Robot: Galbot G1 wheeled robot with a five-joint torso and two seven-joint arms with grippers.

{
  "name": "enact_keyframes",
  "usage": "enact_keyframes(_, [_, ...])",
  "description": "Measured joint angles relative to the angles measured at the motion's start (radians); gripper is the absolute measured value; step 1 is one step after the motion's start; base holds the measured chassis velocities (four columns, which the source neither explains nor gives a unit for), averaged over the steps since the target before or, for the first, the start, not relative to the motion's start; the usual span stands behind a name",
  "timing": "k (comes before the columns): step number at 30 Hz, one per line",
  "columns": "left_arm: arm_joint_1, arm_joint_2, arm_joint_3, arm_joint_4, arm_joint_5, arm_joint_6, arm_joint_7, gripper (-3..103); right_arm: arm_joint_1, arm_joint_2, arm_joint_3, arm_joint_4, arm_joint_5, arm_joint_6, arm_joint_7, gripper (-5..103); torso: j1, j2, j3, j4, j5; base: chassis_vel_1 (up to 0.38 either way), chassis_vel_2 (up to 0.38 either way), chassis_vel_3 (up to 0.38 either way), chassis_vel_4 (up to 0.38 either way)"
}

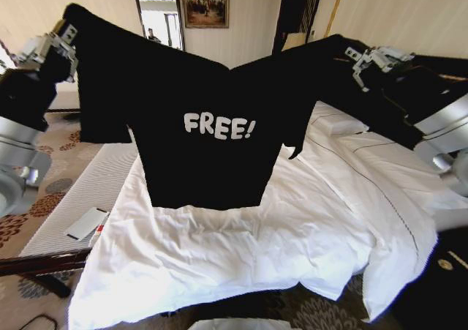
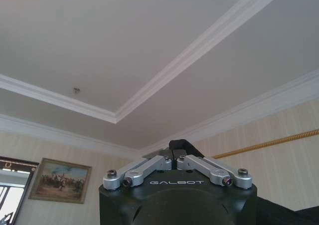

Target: Fold the clothes on the bed.

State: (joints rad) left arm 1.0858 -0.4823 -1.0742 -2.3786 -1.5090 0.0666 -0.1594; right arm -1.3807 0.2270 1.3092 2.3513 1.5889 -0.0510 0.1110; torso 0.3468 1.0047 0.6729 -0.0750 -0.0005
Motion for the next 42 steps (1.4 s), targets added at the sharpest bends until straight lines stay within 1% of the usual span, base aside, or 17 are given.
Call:
enact_keyframes(2, [0.009, -0.006, -0.021, -0.020, -0.004, 0.011, -0.020, 0, -0.090, 0.058, 0.103, 0.041, 0.008, -0.006, 0.007, 0, 0.000, 0.000, 0.000, -0.0002, 0.0006, 0.000, 0.000, 0.000, 0.000])
enact_keyframes(4, [0.013, -0.007, -0.031, -0.026, -0.004, 0.013, -0.025, 0, -0.121, 0.079, 0.141, 0.055, 0.009, -0.007, 0.007, 0, 0.000, 0.000, 0.000, -0.0003, 0.0007, 0.000, 0.000, 0.000, 0.000])
enact_keyframes(6, [0.027, -0.015, -0.057, -0.040, -0.008, 0.020, -0.035, 0, -0.218, 0.167, 0.258, 0.105, -0.011, -0.015, -0.011, 0, 0.000, 0.000, 0.000, -0.0009, 0.0008, 0.000, 0.000, 0.000, 0.000])
enact_keyframes(7, [0.027, -0.015, -0.057, -0.040, -0.008, 0.020, -0.035, 0, -0.218, 0.167, 0.258, 0.105, -0.011, -0.015, -0.011, 0, 0.000, 0.000, 0.000, -0.0009, 0.0008, 0.000, 0.000, 0.000, 0.000])
enact_keyframes(9, [0.029, -0.020, -0.064, -0.046, -0.009, 0.022, -0.045, 0, -0.242, 0.231, 0.294, 0.127, -0.041, -0.017, -0.032, 0, 0.000, 0.000, 0.000, -0.0008, 0.0006, 0.000, 0.000, 0.000, 0.000])
enact_keyframes(12, [0.026, -0.022, -0.064, -0.051, -0.009, 0.024, -0.053, 0, -0.228, 0.271, 0.288, 0.128, -0.060, -0.019, -0.042, 0, 0.000, 0.000, 0.000, -0.0004, 0.0002, 0.000, 0.000, 0.000, 0.000])
enact_keyframes(15, [0.020, -0.025, -0.057, -0.058, -0.009, 0.026, -0.060, 0, -0.165, 0.342, 0.207, 0.084, -0.142, -0.019, -0.067, 0, 0.000, 0.000, 0.000, -0.0002, 0.0005, 0.000, 0.000, 0.000, 0.000])
enact_keyframes(16, [0.020, -0.025, -0.057, -0.058, -0.009, 0.026, -0.060, 0, -0.165, 0.342, 0.207, 0.084, -0.142, -0.019, -0.067, 0, 0.000, 0.000, 0.000, -0.0002, 0.0005, 0.000, 0.000, 0.000, 0.000])
enact_keyframes(18, [0.019, -0.029, -0.057, -0.060, -0.008, 0.029, -0.060, 0, -0.131, 0.382, 0.153, 0.039, -0.190, -0.016, -0.085, 0, 0.000, 0.000, 0.000, -0.0003, 0.0011, 0.000, 0.000, 0.000, 0.000])
enact_keyframes(22, [0.019, -0.035, -0.058, -0.054, -0.002, 0.031, -0.060, 0, -0.110, 0.389, 0.109, -0.005, -0.228, -0.011, -0.105, 0, 0.000, 0.000, 0.000, -0.0004, 0.0008, 0.000, 0.000, 0.000, 0.000])
enact_keyframes(26, [0.016, -0.041, -0.044, -0.032, 0.021, 0.031, -0.060, 0, -0.075, 0.367, 0.059, -0.050, -0.262, -0.005, -0.122, 0, 0.000, 0.000, 0.000, -0.0002, 0.0003, 0.000, 0.000, 0.000, 0.000])
enact_keyframes(30, [0.002, -0.046, -0.024, -0.001, 0.048, 0.035, -0.060, 0, -0.032, 0.294, 0.008, -0.097, -0.283, -0.002, -0.132, 0, 0.000, 0.000, 0.000, -0.0004, 0.0005, 0.000, 0.000, 0.000, 0.000])
enact_keyframes(32, [-0.001, -0.045, -0.021, 0.003, 0.049, 0.036, -0.060, 0, -0.021, 0.281, 0.001, -0.106, -0.284, -0.001, -0.134, 0, 0.000, 0.000, 0.000, -0.0004, 0.0004, 0.000, 0.000, 0.000, 0.000])
enact_keyframes(35, [-0.016, -0.043, -0.010, 0.021, 0.055, 0.041, -0.060, 0, 0.067, 0.236, -0.072, -0.149, -0.286, -0.001, -0.137, 0, 0.000, 0.000, 0.000, -0.0002, 0.0003, 0.000, 0.000, 0.000, 0.000])
enact_keyframes(38, [-0.015, -0.044, -0.010, 0.027, 0.059, 0.045, -0.056, 0, 0.083, 0.252, -0.098, -0.153, -0.296, -0.001, -0.137, 0, 0.000, 0.000, 0.000, 0.0002, 0.0001, 0.000, 0.000, 0.000, 0.000])
enact_keyframes(40, [-0.010, -0.046, -0.012, 0.028, 0.062, 0.048, -0.055, 0, 0.056, 0.297, -0.089, -0.130, -0.308, -0.002, -0.132, 0, 0.000, 0.000, 0.000, 0.0002, 0.0003, 0.000, 0.000, 0.000, 0.000])
enact_keyframes(42, [-0.007, -0.048, -0.021, 0.035, 0.071, 0.048, -0.061, 0, 0.015, 0.363, -0.057, -0.093, -0.321, -0.009, -0.119, 0, 0.000, 0.000, 0.000, -0.0009, 0.0013, 0.000, 0.000, 0.000, 0.000])
